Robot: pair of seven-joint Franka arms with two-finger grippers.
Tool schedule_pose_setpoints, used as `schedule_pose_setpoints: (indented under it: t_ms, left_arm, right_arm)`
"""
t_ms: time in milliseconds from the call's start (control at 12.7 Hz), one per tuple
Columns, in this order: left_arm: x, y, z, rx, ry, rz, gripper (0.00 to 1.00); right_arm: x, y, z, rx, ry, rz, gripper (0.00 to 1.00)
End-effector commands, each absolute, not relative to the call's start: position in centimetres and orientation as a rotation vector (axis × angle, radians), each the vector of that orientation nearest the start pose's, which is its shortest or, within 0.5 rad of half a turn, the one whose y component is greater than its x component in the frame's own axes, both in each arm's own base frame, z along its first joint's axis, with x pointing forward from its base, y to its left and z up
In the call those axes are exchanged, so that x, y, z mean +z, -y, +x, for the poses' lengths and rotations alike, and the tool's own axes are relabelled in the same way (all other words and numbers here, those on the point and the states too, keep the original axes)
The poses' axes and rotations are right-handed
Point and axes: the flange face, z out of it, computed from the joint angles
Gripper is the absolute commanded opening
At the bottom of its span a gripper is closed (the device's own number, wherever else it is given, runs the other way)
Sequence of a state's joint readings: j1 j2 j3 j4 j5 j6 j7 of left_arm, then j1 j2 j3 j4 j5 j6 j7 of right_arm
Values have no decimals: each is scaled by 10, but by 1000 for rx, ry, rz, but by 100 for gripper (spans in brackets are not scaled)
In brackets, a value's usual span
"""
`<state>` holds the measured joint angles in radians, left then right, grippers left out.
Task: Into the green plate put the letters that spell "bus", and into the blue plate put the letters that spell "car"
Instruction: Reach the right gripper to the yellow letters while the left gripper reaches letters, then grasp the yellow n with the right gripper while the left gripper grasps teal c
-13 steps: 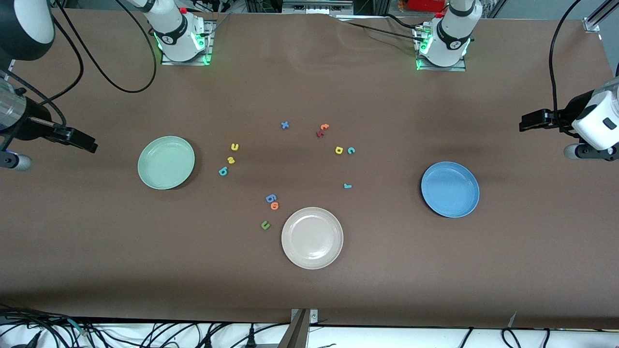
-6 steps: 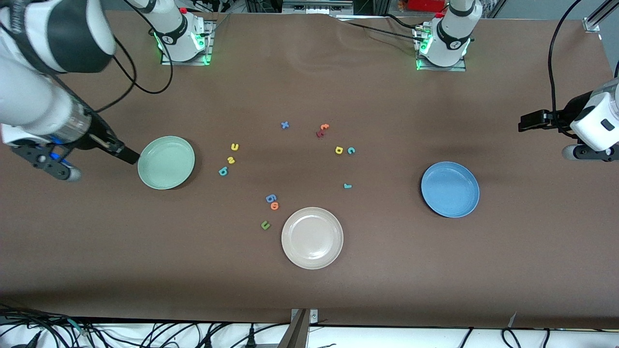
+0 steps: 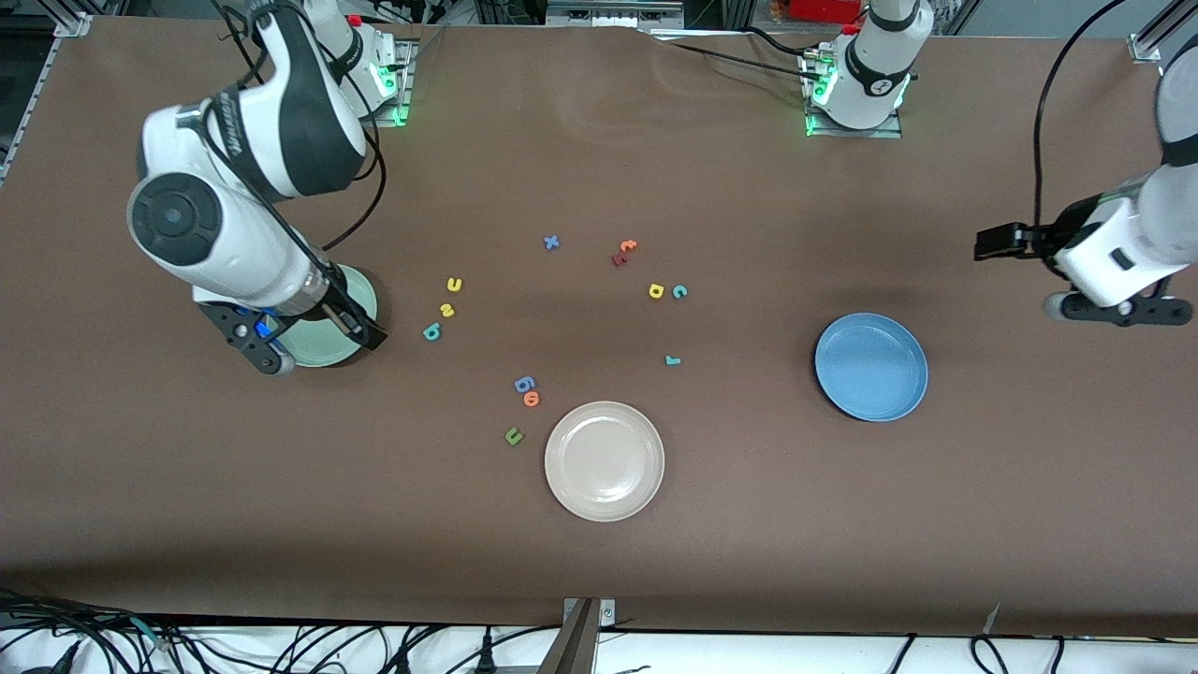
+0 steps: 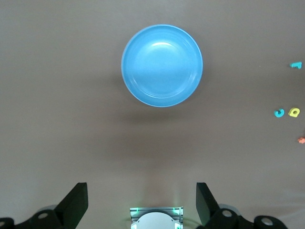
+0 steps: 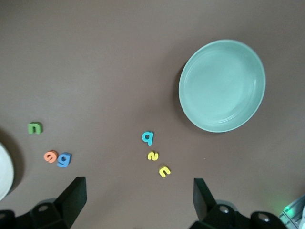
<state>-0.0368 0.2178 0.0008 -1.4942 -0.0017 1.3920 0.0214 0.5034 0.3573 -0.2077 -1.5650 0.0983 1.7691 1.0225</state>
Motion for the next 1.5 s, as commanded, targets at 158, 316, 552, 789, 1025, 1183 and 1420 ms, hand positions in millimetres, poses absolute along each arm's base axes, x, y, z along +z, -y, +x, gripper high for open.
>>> schedule_pose_setpoints:
  t_ms: [158, 316, 552, 789, 1025, 1183, 1420]
  left_arm:
    - [465, 103, 600, 613, 2, -3080, 100]
    - [443, 145, 601, 561, 60, -3092, 100]
    - [400, 184, 590, 492, 191, -3151, 100]
    - [356, 240, 577, 290, 408, -3196, 100]
    - [310, 296, 573, 181, 578, -3215, 100]
    - [278, 325, 568, 116, 621, -3211, 100]
    - [247, 349, 549, 35, 602, -3113, 100]
  right_arm:
    - [376, -232, 540, 256, -683, -3073, 99]
    - [349, -235, 516, 306, -405, -3118, 99]
    - [319, -233, 497, 375, -101, -3140, 99]
    - [284, -242, 484, 269, -31, -3130, 99]
    - [247, -258, 477, 215, 41, -3125, 99]
    - [227, -255, 473, 174, 46, -3122, 99]
    - [208, -250, 467, 137, 41, -3120, 94]
